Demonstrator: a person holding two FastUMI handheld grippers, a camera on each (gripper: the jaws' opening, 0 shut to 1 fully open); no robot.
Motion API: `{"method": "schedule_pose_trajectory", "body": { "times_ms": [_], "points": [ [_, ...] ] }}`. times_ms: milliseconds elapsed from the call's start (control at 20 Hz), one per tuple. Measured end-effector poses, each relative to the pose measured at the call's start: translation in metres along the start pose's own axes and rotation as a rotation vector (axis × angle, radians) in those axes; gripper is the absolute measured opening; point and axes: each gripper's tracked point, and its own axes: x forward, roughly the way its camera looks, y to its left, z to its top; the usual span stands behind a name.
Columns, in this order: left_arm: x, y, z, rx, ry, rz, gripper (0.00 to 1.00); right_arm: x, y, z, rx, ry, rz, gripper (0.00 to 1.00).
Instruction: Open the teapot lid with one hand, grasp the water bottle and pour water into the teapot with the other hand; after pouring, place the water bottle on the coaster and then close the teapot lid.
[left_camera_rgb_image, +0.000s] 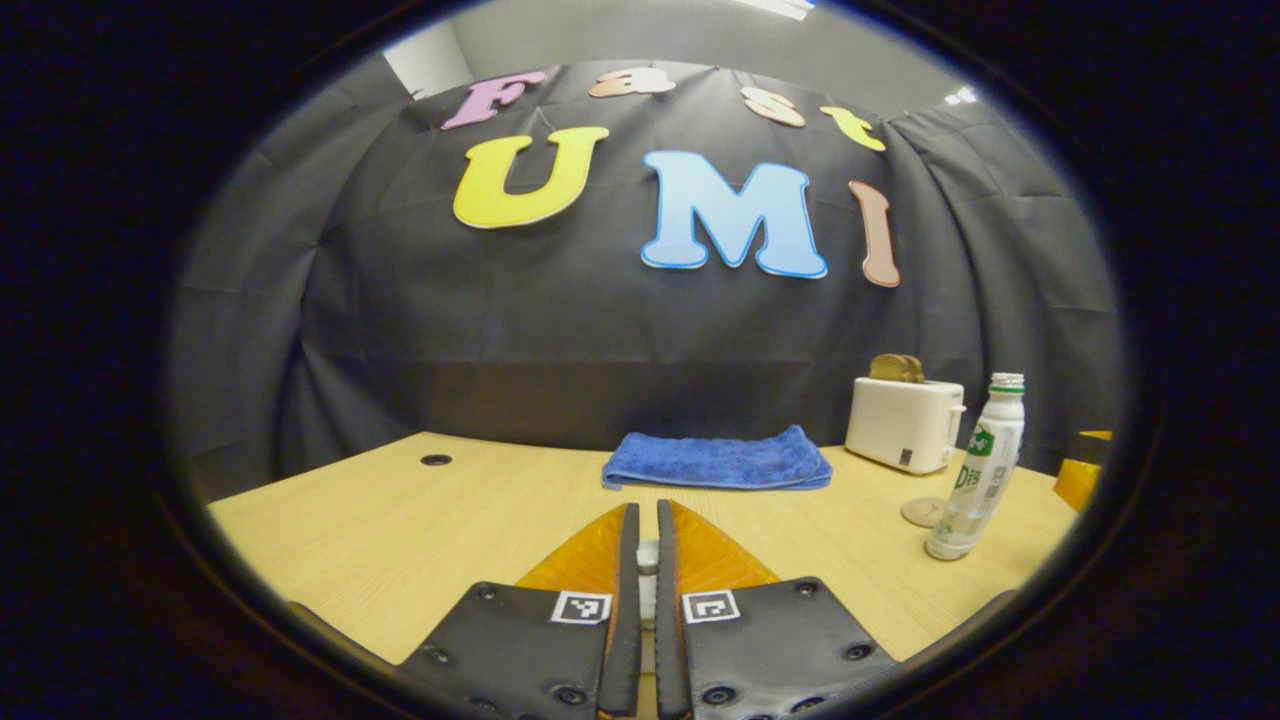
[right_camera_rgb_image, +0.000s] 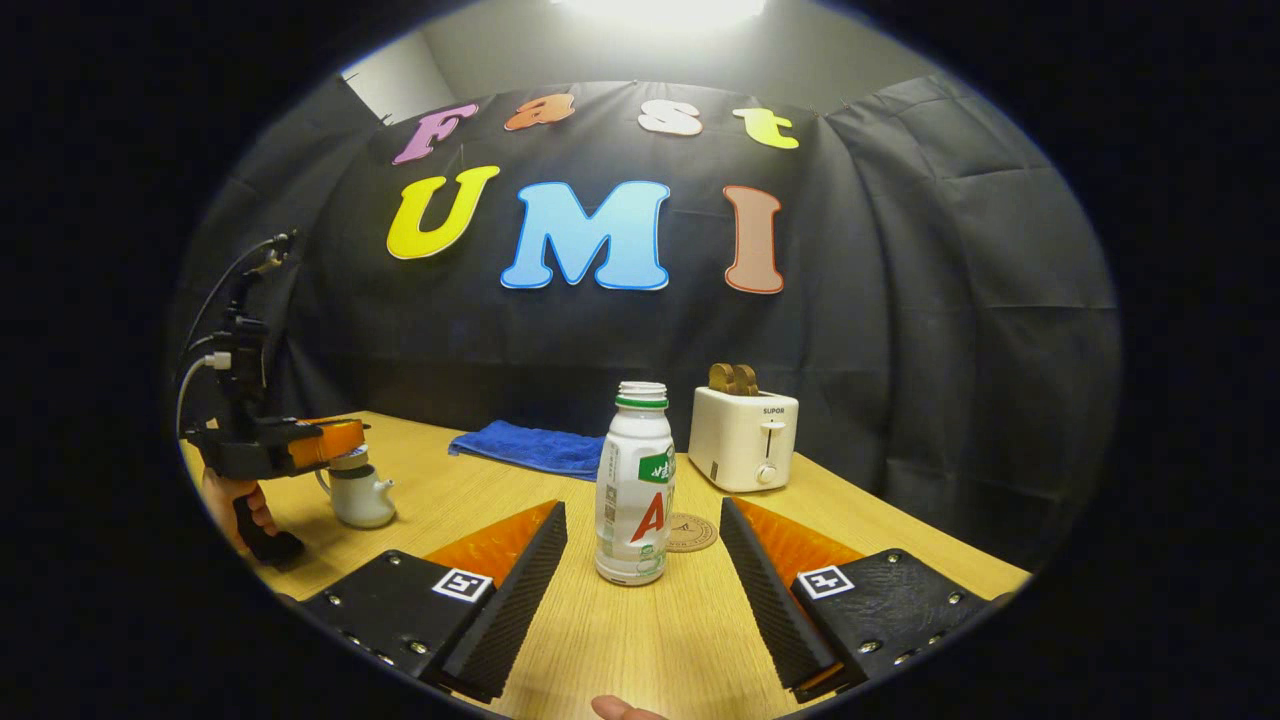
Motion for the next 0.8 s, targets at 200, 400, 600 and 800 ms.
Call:
{"method": "schedule_pose_trajectory", "body": {
  "times_ms": [200,400,600,800],
  "points": [
    [-0.015,-0.010,0.019,-0.016,-0.067,-0.035,0.12,0.025,-0.003,-0.003,-0.005,0.015,0.010,0.95],
    [-0.021,-0.018,0.024,0.013,-0.087,-0.051,0.17,0.053,-0.005,-0.013,0.016,0.062,0.040,0.95],
    [-0.024,-0.021,0.025,0.017,-0.094,-0.060,0.12,0.081,-0.008,-0.027,-0.008,0.117,0.039,0.94],
    [-0.025,-0.025,0.026,0.022,-0.098,-0.068,0.12,0.100,-0.001,-0.033,-0.022,0.143,0.062,0.95]
  ]
}}
